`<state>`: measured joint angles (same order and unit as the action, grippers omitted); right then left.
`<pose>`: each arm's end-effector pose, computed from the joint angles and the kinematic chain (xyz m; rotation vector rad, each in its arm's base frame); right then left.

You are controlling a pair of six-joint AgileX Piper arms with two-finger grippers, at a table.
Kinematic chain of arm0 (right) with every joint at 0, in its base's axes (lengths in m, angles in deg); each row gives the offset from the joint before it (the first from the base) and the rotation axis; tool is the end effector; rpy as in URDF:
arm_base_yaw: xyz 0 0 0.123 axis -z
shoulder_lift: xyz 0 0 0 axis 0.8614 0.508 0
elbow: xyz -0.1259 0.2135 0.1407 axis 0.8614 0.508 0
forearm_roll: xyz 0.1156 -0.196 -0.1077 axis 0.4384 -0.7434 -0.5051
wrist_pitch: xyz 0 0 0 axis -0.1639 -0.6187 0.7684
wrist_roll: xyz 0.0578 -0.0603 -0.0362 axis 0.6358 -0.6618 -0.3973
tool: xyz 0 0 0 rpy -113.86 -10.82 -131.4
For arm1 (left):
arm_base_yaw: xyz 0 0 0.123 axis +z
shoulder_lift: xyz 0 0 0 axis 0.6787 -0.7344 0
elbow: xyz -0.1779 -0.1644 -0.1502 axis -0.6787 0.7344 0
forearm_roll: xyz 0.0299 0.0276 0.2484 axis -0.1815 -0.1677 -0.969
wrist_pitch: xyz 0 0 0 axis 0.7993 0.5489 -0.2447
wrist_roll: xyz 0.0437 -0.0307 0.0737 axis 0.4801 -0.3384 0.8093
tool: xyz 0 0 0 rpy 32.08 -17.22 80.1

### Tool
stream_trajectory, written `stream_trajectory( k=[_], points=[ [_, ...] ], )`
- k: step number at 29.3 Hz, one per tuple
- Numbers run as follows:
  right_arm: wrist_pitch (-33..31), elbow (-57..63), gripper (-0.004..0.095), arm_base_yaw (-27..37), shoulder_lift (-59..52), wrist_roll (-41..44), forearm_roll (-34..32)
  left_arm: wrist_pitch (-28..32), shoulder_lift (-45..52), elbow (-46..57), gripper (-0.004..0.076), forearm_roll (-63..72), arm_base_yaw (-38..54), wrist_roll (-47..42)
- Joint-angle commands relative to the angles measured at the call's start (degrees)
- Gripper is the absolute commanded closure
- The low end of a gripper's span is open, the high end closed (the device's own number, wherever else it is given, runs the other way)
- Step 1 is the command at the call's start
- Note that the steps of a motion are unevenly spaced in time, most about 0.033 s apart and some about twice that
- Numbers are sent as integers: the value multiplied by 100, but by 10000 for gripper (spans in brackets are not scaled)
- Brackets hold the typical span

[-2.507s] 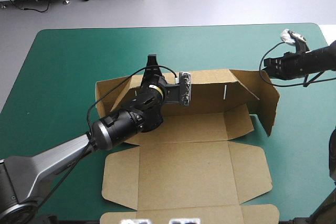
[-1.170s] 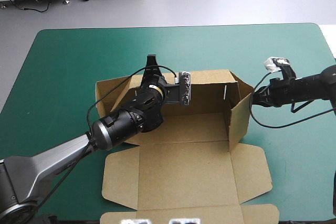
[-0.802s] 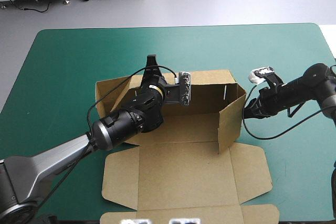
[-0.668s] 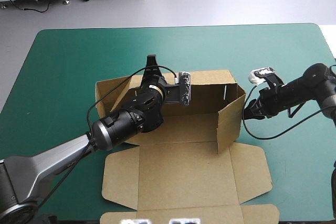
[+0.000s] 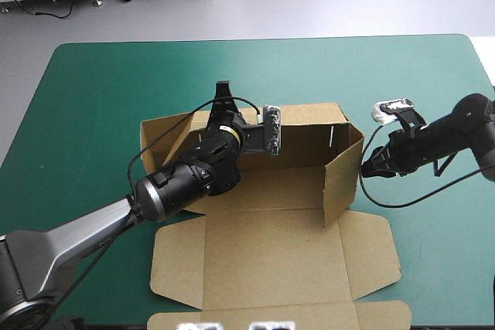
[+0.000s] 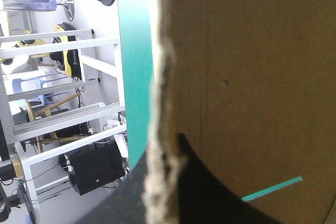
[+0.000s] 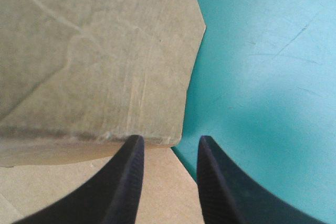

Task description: Fold the box

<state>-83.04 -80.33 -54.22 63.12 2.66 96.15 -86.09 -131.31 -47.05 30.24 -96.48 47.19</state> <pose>0.2808 0.0211 0.2955 -0.6393 2.6536 0.6398 0.2509 -0.2486 0.3367 1.5945 1.6252 0.7400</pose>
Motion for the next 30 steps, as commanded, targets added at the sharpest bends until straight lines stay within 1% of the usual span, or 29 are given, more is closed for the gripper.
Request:
stream_trajectory(
  k=[1,6,13,19,25,30],
  points=[
    [-254,-111,580,-161,-269,81,100,-216,220,-86,729,37,-30,-83],
    [-254,-111,581,-445,-269,81,98,-216,220,-86,729,37,-30,-83],
    [-254,-111,581,-498,-269,116,88,-292,220,-86,729,37,-30,-83],
    [-254,-111,581,-498,-269,317,266,-292,220,-86,729,37,-30,-83],
    [-254,-111,580,-507,-269,277,697,-271,220,-86,729,37,-30,-83],
    [-254,-111,581,-507,-269,248,756,-268,220,-86,729,37,-30,-83]
  ],
)
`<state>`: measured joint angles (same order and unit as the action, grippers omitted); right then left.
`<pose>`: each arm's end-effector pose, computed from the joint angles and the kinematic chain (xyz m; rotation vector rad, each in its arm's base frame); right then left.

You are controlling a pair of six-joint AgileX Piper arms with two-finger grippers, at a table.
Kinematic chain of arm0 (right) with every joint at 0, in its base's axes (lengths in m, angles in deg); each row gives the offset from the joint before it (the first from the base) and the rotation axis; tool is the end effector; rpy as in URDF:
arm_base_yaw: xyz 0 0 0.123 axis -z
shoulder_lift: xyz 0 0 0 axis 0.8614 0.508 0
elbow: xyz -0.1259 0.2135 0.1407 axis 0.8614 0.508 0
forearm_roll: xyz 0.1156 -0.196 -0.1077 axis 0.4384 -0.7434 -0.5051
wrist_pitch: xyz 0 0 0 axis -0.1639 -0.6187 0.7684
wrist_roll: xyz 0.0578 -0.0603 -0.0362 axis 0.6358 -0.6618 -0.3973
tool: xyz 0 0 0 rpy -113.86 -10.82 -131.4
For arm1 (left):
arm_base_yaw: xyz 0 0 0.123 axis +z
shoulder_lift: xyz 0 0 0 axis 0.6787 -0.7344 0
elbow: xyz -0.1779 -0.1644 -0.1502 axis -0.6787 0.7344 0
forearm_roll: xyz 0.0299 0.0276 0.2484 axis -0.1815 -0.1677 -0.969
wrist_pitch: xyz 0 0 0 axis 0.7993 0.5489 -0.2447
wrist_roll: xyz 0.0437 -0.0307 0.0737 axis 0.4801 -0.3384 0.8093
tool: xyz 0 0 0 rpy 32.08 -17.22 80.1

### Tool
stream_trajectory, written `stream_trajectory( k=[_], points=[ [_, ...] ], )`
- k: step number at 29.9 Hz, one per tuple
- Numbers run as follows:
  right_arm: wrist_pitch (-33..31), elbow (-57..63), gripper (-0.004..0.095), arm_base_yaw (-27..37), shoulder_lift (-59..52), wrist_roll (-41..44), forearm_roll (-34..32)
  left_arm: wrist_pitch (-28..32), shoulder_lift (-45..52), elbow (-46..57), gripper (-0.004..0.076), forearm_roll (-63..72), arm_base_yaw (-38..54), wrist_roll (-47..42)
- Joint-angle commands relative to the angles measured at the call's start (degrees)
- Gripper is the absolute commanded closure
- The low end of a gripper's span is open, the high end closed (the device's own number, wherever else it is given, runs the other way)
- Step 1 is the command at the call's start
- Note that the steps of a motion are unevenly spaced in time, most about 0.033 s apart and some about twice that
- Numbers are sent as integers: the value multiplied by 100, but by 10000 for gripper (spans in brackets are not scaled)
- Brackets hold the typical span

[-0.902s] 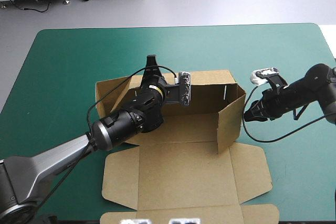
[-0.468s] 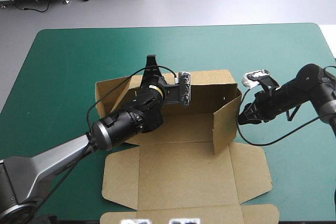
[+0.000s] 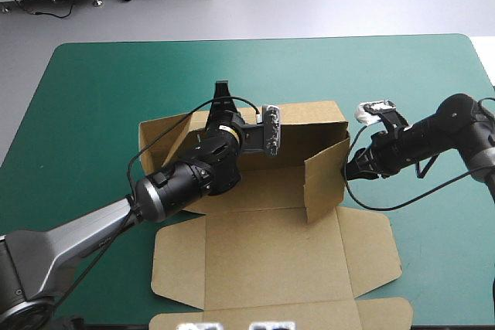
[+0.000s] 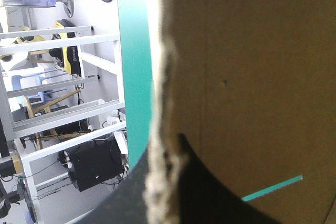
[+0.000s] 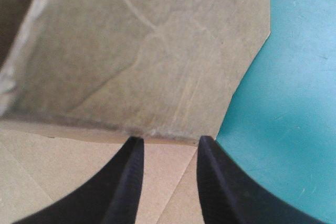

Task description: Fold the box

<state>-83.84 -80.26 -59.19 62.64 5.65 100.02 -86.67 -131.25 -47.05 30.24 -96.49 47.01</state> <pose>0.2759 0.0503 0.3006 -0.6623 2.6342 0.7640 0.2506 -0.2475 0.3368 1.5909 1.6353 0.7454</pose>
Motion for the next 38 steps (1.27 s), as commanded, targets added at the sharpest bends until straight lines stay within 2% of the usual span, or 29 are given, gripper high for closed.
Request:
stream_trajectory(
  k=[1,11,18,29,38],
  points=[
    [-175,-118,581,-11,-222,-40,388,-195,214,-86,729,37,-29,-66],
    [-175,-118,580,-24,-222,-94,833,-100,214,-86,729,37,-29,-66],
    [-131,-118,581,-286,-222,-282,809,-111,214,-86,729,37,-29,-66],
    [448,-118,580,-296,-222,-352,809,-79,158,-86,729,37,-29,76],
    [1257,-118,580,-296,-222,-593,852,-42,48,-86,729,37,-29,92]
  ],
)
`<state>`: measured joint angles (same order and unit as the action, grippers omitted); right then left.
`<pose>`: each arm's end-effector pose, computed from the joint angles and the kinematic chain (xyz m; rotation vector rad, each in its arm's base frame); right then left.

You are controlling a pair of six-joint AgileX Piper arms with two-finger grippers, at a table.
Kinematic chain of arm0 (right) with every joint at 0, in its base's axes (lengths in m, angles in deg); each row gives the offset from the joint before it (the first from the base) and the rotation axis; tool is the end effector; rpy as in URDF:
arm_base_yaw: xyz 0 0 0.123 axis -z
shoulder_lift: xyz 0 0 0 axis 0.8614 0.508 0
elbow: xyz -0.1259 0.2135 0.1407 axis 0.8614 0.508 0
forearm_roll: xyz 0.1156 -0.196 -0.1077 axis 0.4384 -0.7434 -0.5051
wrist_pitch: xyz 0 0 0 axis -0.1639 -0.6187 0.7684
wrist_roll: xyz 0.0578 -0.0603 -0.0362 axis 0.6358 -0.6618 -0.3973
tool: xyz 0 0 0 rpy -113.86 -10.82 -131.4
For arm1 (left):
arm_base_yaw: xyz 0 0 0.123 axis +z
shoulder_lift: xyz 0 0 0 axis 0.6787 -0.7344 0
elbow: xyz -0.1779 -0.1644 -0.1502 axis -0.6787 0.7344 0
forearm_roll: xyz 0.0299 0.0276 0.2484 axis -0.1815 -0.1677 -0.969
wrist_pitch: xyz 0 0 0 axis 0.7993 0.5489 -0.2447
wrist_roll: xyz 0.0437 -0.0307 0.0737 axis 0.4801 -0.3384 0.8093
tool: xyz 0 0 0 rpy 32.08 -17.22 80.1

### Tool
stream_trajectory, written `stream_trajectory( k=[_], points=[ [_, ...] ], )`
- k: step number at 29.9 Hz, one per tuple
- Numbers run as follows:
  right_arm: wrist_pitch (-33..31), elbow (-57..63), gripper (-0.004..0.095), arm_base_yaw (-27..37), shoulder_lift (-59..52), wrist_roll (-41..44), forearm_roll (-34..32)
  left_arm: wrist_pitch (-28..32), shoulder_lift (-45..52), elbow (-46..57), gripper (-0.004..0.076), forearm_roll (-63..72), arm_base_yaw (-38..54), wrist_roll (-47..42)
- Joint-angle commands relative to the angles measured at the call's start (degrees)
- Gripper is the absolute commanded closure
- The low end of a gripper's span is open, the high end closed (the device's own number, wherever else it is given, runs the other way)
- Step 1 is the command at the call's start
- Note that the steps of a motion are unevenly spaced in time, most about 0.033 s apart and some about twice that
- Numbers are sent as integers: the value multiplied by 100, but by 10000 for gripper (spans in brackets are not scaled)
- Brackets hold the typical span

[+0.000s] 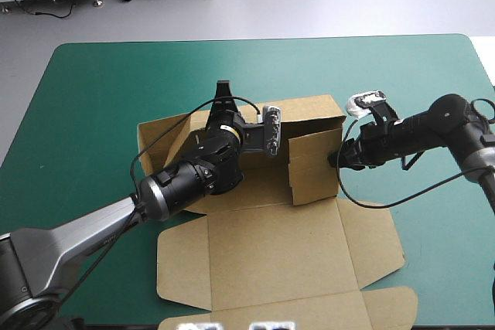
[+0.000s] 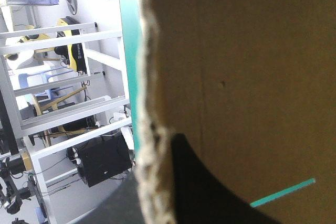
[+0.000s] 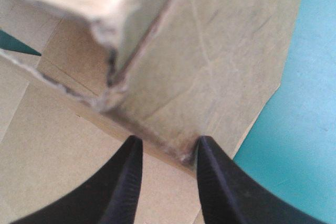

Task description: Fold the box

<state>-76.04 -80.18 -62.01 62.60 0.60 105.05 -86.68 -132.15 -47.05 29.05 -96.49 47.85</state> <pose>0.2856 0.0668 0.3062 -0.6976 2.4665 0.7465 0.2534 -0.2498 0.3325 1.6196 1.6138 0.7794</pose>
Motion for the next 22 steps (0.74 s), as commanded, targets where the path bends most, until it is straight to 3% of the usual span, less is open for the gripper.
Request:
stream_trajectory(
  k=[1,10,22],
  points=[
    [582,-126,580,-14,-218,-128,350,-41,140,-86,729,146,-29,8],
    [1245,-126,581,-14,-207,-774,638,34,126,-86,729,154,-29,24],
    [1333,-118,581,-14,521,-1706,1377,47,126,-86,729,154,-29,24]
  ],
)
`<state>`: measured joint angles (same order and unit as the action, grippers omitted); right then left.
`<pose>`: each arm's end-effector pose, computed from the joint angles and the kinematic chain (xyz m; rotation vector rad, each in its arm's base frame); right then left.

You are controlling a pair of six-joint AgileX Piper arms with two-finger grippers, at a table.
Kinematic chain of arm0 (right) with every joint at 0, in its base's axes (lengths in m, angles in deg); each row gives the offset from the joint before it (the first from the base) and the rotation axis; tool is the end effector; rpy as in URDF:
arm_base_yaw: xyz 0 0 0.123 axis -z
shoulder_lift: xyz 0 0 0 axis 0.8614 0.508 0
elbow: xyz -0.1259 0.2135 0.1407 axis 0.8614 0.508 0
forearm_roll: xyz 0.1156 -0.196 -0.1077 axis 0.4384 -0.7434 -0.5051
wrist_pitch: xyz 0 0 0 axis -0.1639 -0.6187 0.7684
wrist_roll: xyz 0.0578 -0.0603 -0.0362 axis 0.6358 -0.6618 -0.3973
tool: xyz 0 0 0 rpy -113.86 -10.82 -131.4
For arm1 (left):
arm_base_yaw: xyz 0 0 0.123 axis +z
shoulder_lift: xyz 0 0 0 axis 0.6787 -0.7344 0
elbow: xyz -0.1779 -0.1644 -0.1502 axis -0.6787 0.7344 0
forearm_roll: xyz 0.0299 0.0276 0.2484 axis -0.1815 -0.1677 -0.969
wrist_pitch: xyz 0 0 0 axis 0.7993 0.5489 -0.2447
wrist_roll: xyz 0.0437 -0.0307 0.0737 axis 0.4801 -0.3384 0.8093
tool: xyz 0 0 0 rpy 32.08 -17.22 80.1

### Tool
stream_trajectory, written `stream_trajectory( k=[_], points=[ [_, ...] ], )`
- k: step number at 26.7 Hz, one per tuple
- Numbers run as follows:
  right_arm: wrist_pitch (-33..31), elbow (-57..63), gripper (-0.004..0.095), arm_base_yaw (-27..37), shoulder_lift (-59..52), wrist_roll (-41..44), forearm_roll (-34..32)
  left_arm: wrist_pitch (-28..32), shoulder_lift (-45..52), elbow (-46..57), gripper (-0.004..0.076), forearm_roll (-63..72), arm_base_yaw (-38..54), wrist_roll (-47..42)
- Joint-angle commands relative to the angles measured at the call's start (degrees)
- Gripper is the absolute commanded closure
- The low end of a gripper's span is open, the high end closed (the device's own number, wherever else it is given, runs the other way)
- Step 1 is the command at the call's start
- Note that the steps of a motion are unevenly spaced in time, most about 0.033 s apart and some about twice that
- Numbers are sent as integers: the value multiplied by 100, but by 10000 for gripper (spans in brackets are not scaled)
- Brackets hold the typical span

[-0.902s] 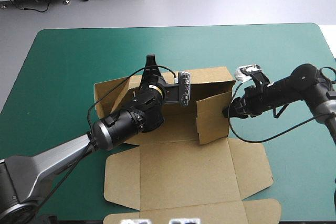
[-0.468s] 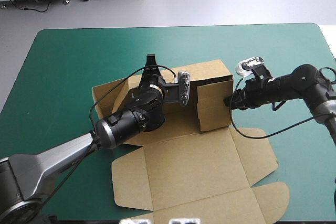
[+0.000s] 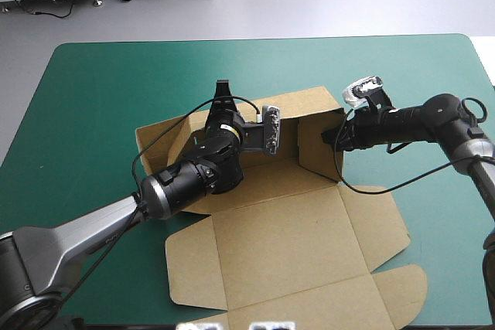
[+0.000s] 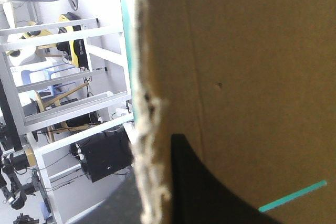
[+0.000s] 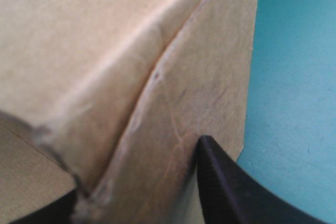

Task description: Fold the box

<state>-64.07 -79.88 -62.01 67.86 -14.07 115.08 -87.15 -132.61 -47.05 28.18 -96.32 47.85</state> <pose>0.3207 0.0697 0.2886 -0.7028 2.2701 0.6808 0.2557 -0.2494 0.3303 1.6254 1.6134 0.8051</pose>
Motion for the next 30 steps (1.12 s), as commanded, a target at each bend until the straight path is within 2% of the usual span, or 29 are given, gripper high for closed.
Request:
stream_trajectory(
  k=[1,3,5,9,14,15,18,21,24,28,30],
  points=[
    [148,-148,581,-14,44,-280,389,93,171,-86,729,241,-46,24],
    [206,-148,597,-14,138,-267,389,93,171,-86,729,241,-46,24],
    [312,-148,658,-14,197,-120,431,104,171,-86,729,241,-46,24],
    [499,-148,938,-14,204,108,521,102,171,-86,728,241,-46,14],
    [542,-148,916,-14,204,108,521,102,61,-86,660,241,-46,14],
    [542,-148,916,-14,204,108,521,139,41,-86,630,241,-46,14],
    [518,-148,916,-14,204,144,521,395,-86,-97,457,241,-46,14],
    [508,-148,916,-14,204,196,521,617,-86,-97,368,180,-46,14],
    [508,-148,916,-14,204,196,521,791,-86,-97,344,181,-46,-306],
    [508,-148,916,-14,204,231,498,720,-63,-97,346,216,-179,-1274],
    [533,-148,916,-14,204,231,498,632,-3,-97,346,203,-422,-1274]
  ],
)
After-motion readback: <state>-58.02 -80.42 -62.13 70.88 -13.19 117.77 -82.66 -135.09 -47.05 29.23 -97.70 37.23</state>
